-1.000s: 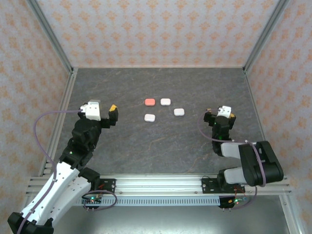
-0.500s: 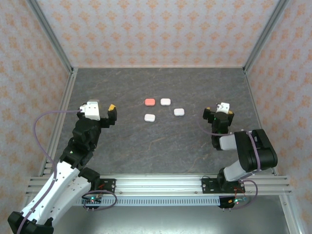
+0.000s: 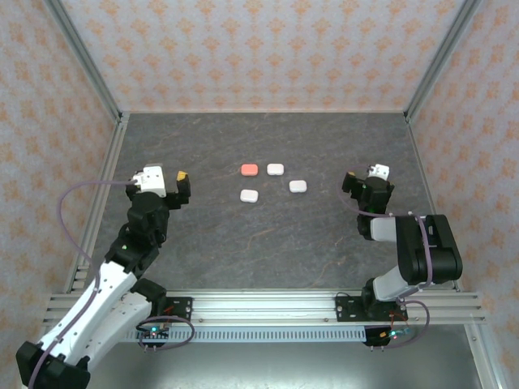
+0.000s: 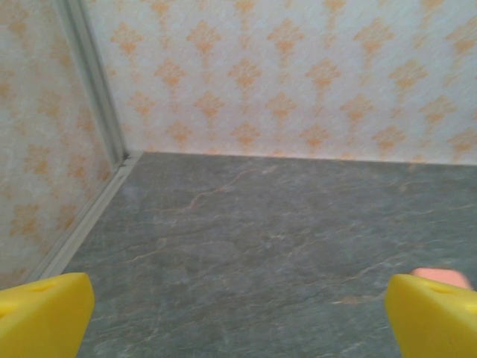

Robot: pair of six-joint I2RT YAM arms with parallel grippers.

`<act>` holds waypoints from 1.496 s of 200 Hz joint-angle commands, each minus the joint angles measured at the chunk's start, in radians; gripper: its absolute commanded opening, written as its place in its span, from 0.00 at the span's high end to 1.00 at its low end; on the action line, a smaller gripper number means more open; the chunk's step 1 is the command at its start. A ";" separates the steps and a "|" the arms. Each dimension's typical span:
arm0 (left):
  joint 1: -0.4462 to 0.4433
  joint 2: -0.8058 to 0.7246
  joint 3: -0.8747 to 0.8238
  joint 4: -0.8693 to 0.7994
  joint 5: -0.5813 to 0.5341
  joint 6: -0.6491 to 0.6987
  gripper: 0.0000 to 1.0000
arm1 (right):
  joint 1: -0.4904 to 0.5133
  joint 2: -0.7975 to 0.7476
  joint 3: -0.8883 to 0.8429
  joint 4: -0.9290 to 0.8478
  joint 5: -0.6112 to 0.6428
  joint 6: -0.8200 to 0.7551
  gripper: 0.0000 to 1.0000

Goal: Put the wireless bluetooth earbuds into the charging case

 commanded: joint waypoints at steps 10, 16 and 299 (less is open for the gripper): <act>0.070 0.133 -0.006 0.018 -0.096 -0.036 0.00 | 0.005 0.000 0.002 -0.007 -0.008 0.010 0.01; 0.084 0.154 -0.015 0.033 -0.100 -0.046 0.00 | 0.005 0.000 0.002 -0.007 -0.006 0.010 0.01; 0.329 0.796 -0.120 0.753 0.369 0.027 0.00 | 0.005 0.000 0.003 -0.007 -0.006 0.010 0.01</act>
